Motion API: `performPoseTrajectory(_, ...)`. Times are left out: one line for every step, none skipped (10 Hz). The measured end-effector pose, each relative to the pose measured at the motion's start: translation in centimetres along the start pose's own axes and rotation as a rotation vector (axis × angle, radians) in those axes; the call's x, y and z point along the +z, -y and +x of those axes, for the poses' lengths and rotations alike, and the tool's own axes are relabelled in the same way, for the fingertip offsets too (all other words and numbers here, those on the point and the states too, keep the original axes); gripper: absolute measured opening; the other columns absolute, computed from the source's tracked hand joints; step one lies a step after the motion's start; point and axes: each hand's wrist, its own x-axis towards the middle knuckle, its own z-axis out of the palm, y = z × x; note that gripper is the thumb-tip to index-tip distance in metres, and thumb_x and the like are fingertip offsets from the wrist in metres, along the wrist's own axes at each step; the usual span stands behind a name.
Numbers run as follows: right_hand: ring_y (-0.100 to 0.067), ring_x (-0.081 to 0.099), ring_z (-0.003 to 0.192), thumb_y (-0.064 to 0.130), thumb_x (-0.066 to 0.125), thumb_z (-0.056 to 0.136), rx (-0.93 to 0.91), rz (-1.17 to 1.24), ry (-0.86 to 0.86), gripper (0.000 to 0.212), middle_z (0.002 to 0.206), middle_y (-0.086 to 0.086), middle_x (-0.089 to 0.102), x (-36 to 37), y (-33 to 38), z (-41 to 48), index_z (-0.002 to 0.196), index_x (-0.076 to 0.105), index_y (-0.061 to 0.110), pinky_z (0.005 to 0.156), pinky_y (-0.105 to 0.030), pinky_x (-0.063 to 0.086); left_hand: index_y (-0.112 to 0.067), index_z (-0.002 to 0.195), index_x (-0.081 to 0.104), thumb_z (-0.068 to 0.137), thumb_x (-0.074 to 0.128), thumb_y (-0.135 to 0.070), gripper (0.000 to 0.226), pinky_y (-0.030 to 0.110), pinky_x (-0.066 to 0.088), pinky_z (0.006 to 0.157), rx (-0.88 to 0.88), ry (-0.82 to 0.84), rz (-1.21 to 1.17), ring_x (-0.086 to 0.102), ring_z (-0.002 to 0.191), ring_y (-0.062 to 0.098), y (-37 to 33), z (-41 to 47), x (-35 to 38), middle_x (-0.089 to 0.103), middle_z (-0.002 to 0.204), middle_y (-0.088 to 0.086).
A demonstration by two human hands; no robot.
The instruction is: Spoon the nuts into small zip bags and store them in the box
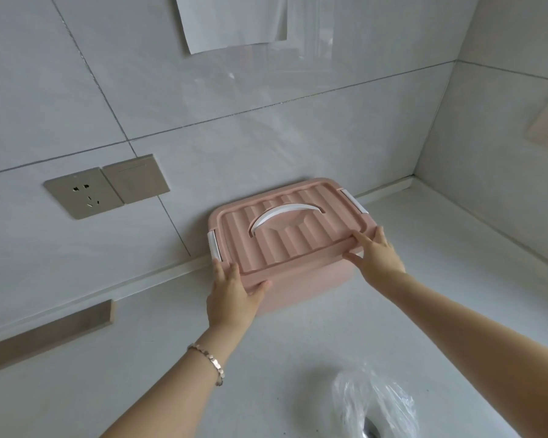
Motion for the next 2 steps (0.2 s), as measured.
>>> performPoseTrajectory(-0.033, 0.031, 0.13, 0.036, 0.05, 0.092, 0.035, -0.041, 0.024, 0.06, 0.148, -0.015, 0.015, 0.1, 0.8, -0.8, 0.144, 0.021, 0.026, 0.094, -0.042, 0.041, -0.011, 0.147, 0.015, 0.088, 0.044, -0.057, 0.08, 0.039, 0.03, 0.105, -0.018, 0.08, 0.091, 0.009, 0.144, 0.027, 0.1, 0.3, -0.4, -0.008, 0.155, 0.016)
performPoseTrajectory(-0.029, 0.052, 0.109, 0.025, 0.046, 0.092, 0.008, -0.101, 0.097, 0.049, 0.122, -0.01, 0.048, 0.1, 1.1, -2.9, 0.137, 0.027, 0.021, 0.074, -0.035, 0.043, -0.017, 0.148, -0.001, 0.096, 0.031, -0.046, 0.067, 0.048, 0.007, 0.114, 0.08, 0.053, 0.164, -0.011, 0.143, 0.029, -0.3, -0.8, -1.4, -0.019, 0.154, 0.014)
